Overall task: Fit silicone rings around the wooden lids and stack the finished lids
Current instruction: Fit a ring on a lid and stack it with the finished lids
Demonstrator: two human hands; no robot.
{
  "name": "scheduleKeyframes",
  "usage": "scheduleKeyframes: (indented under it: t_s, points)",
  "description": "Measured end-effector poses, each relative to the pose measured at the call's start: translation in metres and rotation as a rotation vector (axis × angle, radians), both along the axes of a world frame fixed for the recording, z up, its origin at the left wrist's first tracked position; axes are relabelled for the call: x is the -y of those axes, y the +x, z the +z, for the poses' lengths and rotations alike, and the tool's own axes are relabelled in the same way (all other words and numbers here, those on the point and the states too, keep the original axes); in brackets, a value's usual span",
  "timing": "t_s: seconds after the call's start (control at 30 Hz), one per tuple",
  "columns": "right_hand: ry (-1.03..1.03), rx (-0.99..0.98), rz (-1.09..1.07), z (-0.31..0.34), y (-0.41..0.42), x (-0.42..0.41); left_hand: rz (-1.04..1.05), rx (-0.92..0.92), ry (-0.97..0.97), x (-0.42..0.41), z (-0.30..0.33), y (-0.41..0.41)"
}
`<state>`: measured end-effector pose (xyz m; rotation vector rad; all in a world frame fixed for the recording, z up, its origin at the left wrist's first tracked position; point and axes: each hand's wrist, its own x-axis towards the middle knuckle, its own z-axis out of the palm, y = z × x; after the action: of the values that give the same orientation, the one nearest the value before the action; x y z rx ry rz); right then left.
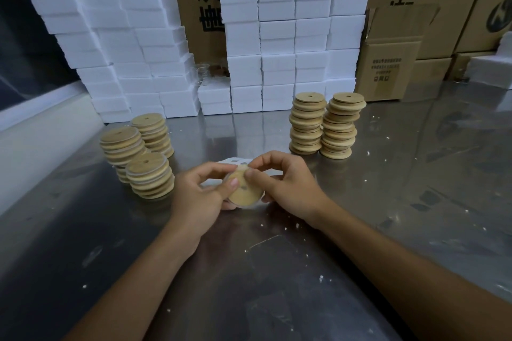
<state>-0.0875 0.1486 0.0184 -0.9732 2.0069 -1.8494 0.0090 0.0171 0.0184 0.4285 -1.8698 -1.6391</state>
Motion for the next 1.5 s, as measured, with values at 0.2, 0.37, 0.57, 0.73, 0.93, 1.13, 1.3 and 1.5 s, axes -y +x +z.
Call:
scheduleKeyframes:
  t_s: [0.2, 0.37, 0.57, 0.73, 0.93, 1.13, 1.3, 1.5]
  points:
    - [0.01, -0.002, 0.05, -0.001, 0.001, 0.003, 0.045, 0.004, 0.274, -0.001, 0.002, -0.001]
    - [-0.075, 0.063, 0.038, 0.001, 0.001, 0.002, 0.033, -0.085, 0.528, 0.001, 0.009, -0.002]
    - [-0.158, 0.007, -0.031, 0.002, 0.001, 0.004, 0.013, 0.009, 0.342, 0.004, 0.009, 0.0]
    - [-0.207, -0.031, -0.135, 0.003, -0.003, 0.002, 0.001, 0.089, 0.201, -0.001, 0.005, 0.001]
    - [-0.226, 0.028, -0.109, 0.003, 0.001, 0.004, -0.055, -0.031, 0.506, -0.003, 0.011, -0.001]
    - [-0.221, 0.075, -0.095, -0.002, 0.0, 0.004, -0.07, -0.031, 0.524, -0.003, 0.013, 0.0]
    - [-0.22, 0.089, -0.107, -0.002, -0.005, 0.003, -0.018, 0.006, 0.361, -0.005, 0.011, 0.0]
    - [-0.18, 0.043, -0.09, 0.002, 0.0, 0.003, 0.017, -0.062, 0.298, -0.001, 0.015, 0.003]
